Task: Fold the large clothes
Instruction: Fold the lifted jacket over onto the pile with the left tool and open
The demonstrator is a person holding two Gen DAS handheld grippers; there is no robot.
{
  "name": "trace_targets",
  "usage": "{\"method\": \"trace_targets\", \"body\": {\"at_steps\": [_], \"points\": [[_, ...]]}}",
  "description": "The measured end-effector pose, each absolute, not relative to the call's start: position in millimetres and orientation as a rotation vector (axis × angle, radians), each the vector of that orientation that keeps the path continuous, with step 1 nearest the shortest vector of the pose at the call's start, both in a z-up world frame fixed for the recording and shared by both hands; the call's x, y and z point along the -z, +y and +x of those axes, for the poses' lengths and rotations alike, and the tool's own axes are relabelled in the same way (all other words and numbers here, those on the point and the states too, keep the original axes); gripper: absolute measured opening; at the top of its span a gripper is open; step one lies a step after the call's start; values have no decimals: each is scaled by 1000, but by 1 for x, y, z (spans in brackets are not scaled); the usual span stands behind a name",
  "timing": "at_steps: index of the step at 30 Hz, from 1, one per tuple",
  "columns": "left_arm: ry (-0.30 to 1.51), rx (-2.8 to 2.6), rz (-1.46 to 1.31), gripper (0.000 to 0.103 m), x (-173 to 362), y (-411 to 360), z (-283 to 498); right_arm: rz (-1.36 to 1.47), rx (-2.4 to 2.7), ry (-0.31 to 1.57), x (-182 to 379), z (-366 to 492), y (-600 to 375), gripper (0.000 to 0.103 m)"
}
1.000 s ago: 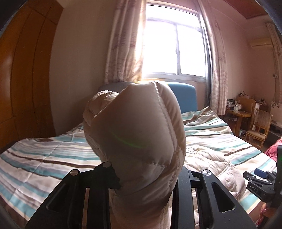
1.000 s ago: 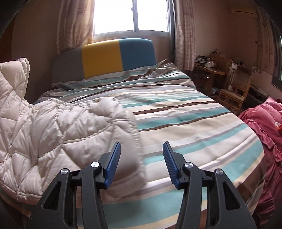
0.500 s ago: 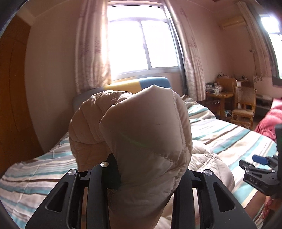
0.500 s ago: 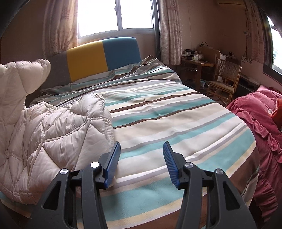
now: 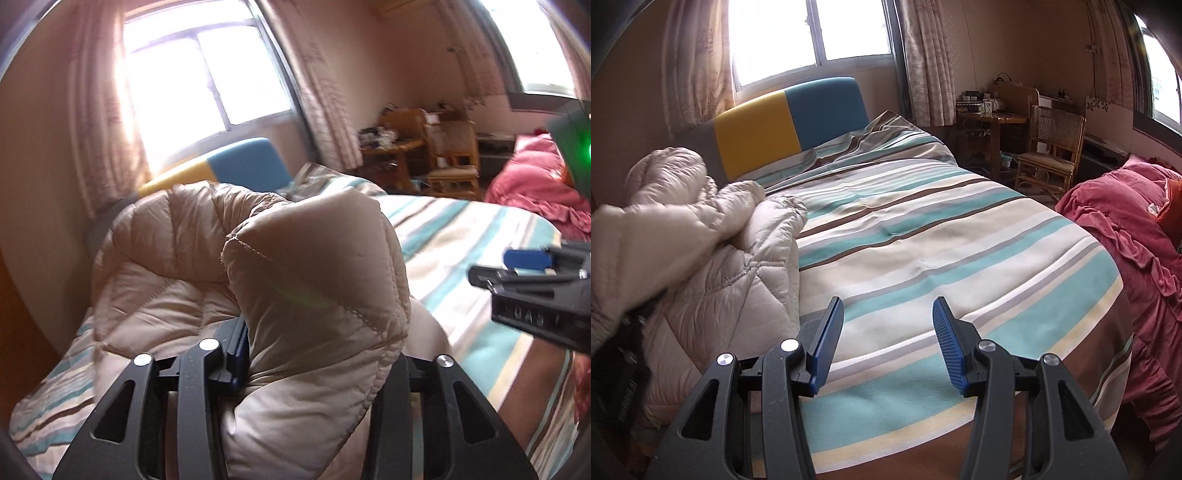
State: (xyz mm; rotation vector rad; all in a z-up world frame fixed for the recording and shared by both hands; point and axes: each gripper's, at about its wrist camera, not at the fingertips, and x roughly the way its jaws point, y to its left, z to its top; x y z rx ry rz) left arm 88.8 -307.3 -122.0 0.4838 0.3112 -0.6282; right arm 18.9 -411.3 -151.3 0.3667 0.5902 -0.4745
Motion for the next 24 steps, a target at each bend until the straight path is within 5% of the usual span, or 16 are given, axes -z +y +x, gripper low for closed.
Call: {"method": "trace_targets", "body": {"at_steps": [7, 10, 17, 24], "points": [[383, 839, 468, 64, 147, -313, 87, 378, 410, 554, 144, 18, -413, 52], [397, 966, 400, 83, 144, -304, 81, 396, 356, 538, 139, 18, -413, 53], [420, 1064, 387, 84, 147, -300, 80, 383, 146, 513, 115, 28, -397, 57], [403, 1115, 454, 77, 149, -289, 68, 390, 167, 726, 144, 61, -400, 55]]}}
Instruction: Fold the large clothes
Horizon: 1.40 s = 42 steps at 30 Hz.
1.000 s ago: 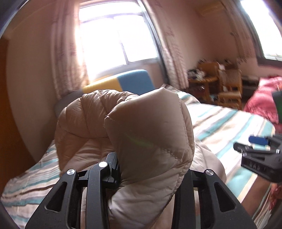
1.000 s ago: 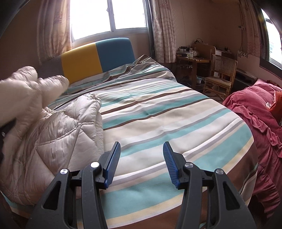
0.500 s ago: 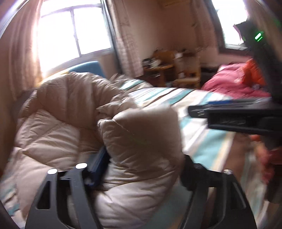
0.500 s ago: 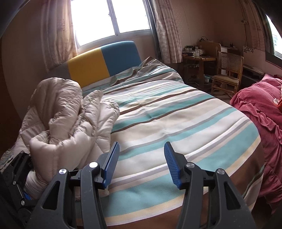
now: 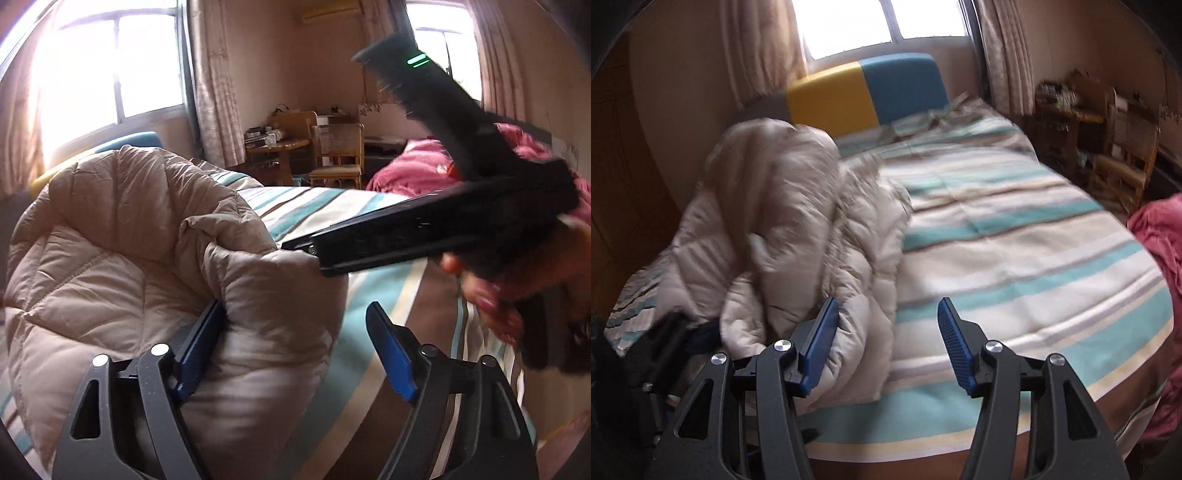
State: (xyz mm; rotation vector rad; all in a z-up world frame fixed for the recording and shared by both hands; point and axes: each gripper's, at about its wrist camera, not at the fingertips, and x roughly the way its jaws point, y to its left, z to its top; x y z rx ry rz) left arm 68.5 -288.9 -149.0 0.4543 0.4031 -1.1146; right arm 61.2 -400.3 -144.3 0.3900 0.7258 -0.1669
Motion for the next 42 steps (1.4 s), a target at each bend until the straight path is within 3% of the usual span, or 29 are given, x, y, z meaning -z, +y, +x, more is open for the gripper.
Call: {"method": "trace_targets", "body": {"at_steps": [13, 19, 24, 35, 42], "points": [[400, 964, 278, 77, 126, -199, 60, 389, 218, 764, 167, 64, -399, 55], [373, 611, 89, 78, 106, -148, 108, 366, 233, 757, 163, 62, -398, 55], [486, 292, -95, 78, 103, -119, 176, 361, 238, 751, 159, 56, -396, 55], [574, 295, -67, 77, 107, -168, 216, 373, 255, 587, 101, 49, -402, 53], [635, 299, 42, 77, 95, -197, 233, 309, 147, 482, 36, 107, -388, 53]]}}
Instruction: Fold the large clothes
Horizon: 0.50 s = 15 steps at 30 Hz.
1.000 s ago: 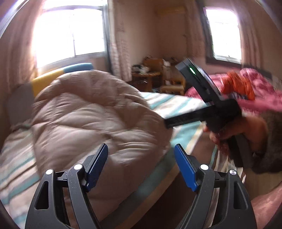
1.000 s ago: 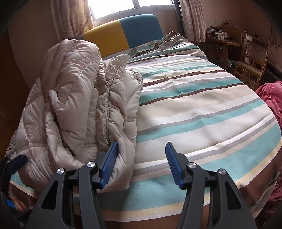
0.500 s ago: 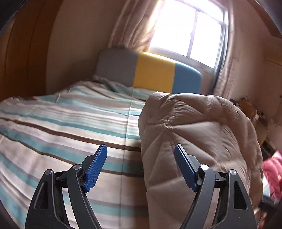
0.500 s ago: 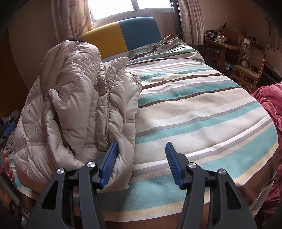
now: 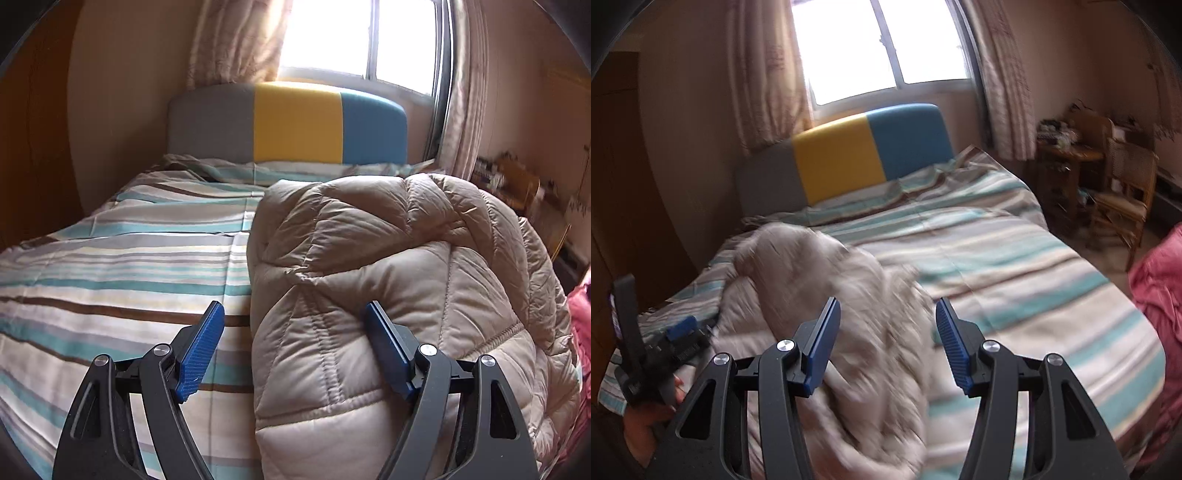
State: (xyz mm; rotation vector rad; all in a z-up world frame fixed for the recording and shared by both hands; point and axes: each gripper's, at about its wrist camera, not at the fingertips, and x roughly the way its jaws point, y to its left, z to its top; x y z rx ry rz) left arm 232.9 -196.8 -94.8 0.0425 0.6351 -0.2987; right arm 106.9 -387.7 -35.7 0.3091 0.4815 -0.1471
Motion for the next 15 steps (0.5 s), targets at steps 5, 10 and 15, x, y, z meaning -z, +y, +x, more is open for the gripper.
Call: {"method": "trace_targets", "body": {"at_steps": [5, 10, 15], "points": [[681, 304, 98, 77, 91, -220, 245, 261, 77, 498, 28, 162, -364, 53], [712, 299, 153, 78, 86, -241, 259, 217, 96, 562, 47, 205, -362, 53], [738, 247, 182, 86, 81, -259, 279, 208, 130, 618, 64, 236, -379, 50]]}}
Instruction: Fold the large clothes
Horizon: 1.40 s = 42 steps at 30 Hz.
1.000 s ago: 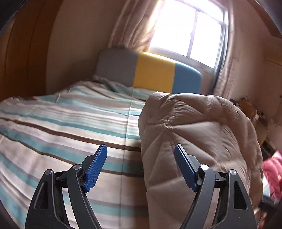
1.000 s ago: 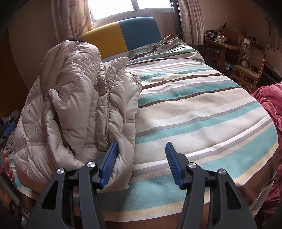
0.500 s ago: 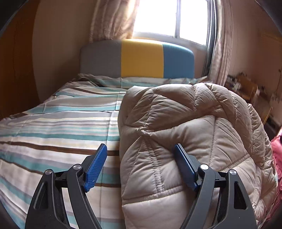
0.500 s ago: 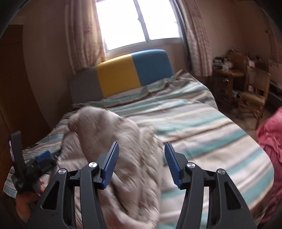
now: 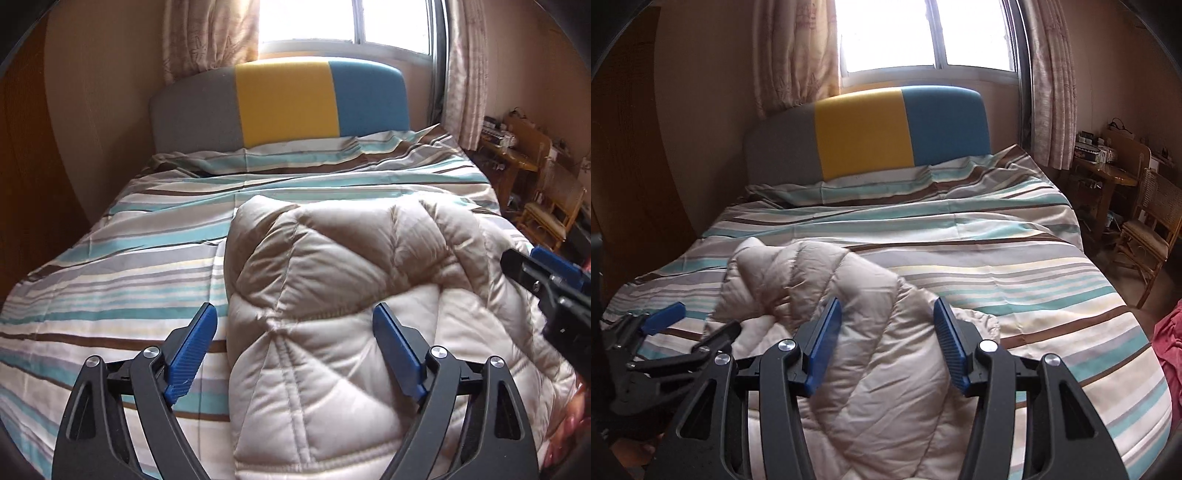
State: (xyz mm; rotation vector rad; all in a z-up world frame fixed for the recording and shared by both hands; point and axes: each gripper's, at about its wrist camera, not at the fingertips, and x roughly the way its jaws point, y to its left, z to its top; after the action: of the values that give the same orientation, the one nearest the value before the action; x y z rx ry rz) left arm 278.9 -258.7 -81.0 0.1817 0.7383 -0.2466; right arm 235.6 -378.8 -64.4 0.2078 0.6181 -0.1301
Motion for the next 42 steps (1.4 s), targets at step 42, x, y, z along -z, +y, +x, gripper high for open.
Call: {"method": "trace_targets", "body": {"at_steps": [42], "points": [[816, 234, 231, 100, 172, -307, 343, 303, 245, 818, 180, 302, -425, 56]]}}
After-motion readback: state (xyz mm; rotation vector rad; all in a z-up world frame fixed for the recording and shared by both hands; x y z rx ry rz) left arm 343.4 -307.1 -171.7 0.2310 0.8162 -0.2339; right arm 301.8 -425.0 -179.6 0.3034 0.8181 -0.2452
